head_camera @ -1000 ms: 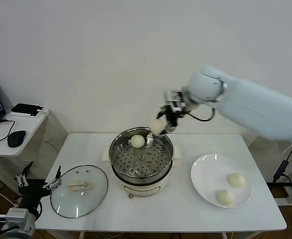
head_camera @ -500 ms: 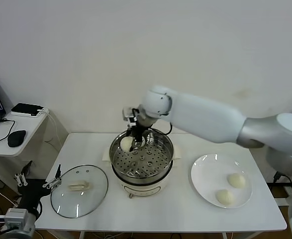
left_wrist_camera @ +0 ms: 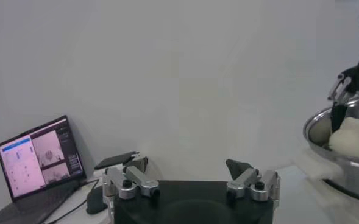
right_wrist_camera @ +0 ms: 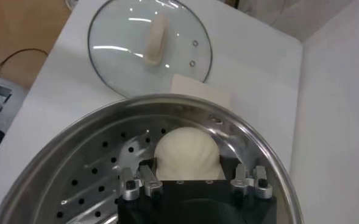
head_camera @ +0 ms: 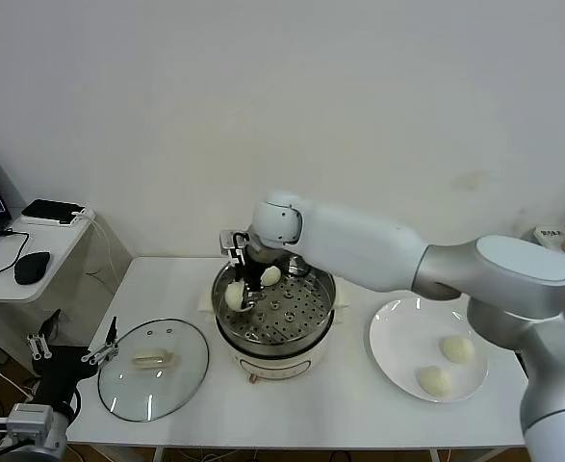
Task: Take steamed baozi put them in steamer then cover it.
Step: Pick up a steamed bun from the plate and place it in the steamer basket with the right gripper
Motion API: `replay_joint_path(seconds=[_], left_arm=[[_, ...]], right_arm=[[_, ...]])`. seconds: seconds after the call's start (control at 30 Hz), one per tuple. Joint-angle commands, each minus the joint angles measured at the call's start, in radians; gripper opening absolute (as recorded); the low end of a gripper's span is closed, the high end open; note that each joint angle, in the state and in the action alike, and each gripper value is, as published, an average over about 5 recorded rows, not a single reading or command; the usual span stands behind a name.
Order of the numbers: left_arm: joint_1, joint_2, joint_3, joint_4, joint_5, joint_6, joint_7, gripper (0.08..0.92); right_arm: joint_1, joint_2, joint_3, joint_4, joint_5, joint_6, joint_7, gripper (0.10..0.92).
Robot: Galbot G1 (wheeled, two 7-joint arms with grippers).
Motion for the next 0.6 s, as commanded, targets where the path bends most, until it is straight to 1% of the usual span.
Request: replay_joint_path(seconds=[0.03, 0.1, 0.17, 0.27, 0.37, 0.6], left_arm=[[-0.002, 0.001, 0.002, 0.001, 0.0, 0.0, 0.001, 0.823], [-0.003, 0.001, 0.004, 0.002, 0.001, 0.0, 0.001, 0.823], [-0.004, 0.0, 0.006, 0.002, 0.001, 0.0, 0.002, 0.823], [-0.005, 0.001, 0.008, 0.002, 0.001, 0.0, 0.002, 0.823], [-0.007, 0.003, 0.008, 0.002, 0.001, 0.001, 0.003, 0.823], [-0.01, 0.008, 0.01, 0.001, -0.002, 0.001, 0.003, 0.823]], right_arm=[[-0.02, 0.026, -0.004, -0.039, -0.021, -0.002, -0.001, 0.653], [-0.015, 0.018, -0.005, -0.032, -0.024, 0.0, -0.007, 0.656], [-0.006, 0.009, -0.006, -0.022, -0.026, 0.004, -0.016, 0.678], [0.011, -0.009, -0.007, 0.002, -0.027, 0.015, -0.032, 0.751], [0.039, -0.036, -0.008, 0.04, -0.03, 0.036, -0.058, 0.807], [0.146, -0.168, -0.018, 0.157, -0.059, 0.119, -0.136, 0.823]])
